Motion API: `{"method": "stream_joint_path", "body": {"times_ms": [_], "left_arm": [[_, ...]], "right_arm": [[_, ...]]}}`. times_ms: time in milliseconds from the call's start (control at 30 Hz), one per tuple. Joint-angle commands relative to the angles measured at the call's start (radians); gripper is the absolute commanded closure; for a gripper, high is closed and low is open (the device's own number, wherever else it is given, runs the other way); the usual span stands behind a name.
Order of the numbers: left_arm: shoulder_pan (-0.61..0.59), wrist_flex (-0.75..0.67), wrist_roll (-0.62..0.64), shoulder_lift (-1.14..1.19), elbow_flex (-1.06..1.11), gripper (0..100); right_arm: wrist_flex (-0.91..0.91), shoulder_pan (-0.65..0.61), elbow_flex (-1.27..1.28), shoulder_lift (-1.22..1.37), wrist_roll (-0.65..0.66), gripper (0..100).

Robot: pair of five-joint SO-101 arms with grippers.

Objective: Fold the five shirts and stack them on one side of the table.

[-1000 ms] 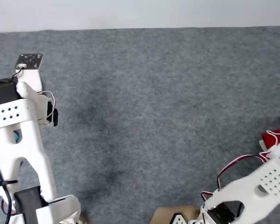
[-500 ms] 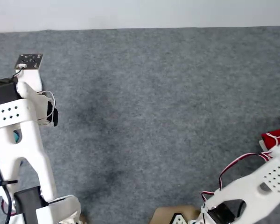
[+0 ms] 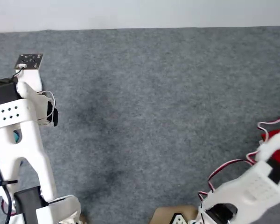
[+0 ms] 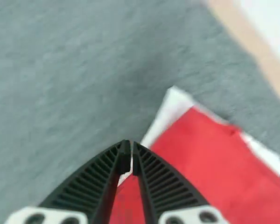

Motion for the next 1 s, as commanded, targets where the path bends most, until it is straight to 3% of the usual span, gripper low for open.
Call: {"method": "stream_joint_path", "body": {"times_ms": [0,467,600,733,967], "left_arm": [[0.008,0.008,-0.005,-0.04,-0.004,89],[0.0,0.006,-0.003,-0.094,-0.01,89],[-0.018,0.002,-0.005,-0.169,-0.01,89],[-0.123,0.0,-0.009,-0.169,-0.005,89],[-0.341,-0.041,-0.206,-0.018,-0.005,89]], "right_arm": [[0.163,-0.068,-0.057,-0.12,0.009,98.7],[0.728,-0.249,-0.049,-0.137,0.014,98.9],[0.723,-0.257,0.031,-0.226,0.021,98.9],[0.725,-0.326,0.216,-0.401,0.081,98.9],[0.722,-0.369,0.525,-0.624,0.094,98.9]]}}
